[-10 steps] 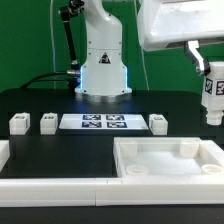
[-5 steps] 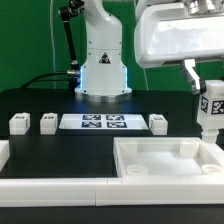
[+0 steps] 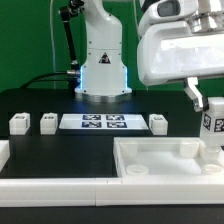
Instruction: Assemble square table
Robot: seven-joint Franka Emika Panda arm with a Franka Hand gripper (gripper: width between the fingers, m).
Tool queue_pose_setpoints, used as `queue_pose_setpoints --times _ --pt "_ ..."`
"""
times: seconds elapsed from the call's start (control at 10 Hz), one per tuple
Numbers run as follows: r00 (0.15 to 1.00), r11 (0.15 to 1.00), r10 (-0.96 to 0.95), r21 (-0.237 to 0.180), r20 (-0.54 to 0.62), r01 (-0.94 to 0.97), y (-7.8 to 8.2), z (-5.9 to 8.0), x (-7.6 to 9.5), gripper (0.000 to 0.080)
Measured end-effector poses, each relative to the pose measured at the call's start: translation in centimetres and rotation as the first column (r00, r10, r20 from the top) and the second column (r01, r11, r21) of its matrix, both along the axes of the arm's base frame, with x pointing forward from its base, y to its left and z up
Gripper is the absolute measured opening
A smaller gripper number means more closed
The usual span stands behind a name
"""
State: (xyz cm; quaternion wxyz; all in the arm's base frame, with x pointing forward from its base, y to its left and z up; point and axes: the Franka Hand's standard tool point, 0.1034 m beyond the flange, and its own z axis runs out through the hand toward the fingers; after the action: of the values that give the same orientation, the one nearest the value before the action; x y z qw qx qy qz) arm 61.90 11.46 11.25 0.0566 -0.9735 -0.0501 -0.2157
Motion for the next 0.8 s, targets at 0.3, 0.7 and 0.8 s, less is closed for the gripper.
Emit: queue_pose_setpoints --times 0.3,0.7,0.8 --pt "1.0 1.0 0.001 0.002 -0.004 -0.001 0.22 -0.87 0.17 0.0291" --pt "1.0 1.0 0.0 0.006 0.01 0.0 0.38 -0.9 0.76 0.0291" --pt "1.0 1.0 0.0 0.006 0.007 0.0 0.38 -1.26 0.54 0.0291"
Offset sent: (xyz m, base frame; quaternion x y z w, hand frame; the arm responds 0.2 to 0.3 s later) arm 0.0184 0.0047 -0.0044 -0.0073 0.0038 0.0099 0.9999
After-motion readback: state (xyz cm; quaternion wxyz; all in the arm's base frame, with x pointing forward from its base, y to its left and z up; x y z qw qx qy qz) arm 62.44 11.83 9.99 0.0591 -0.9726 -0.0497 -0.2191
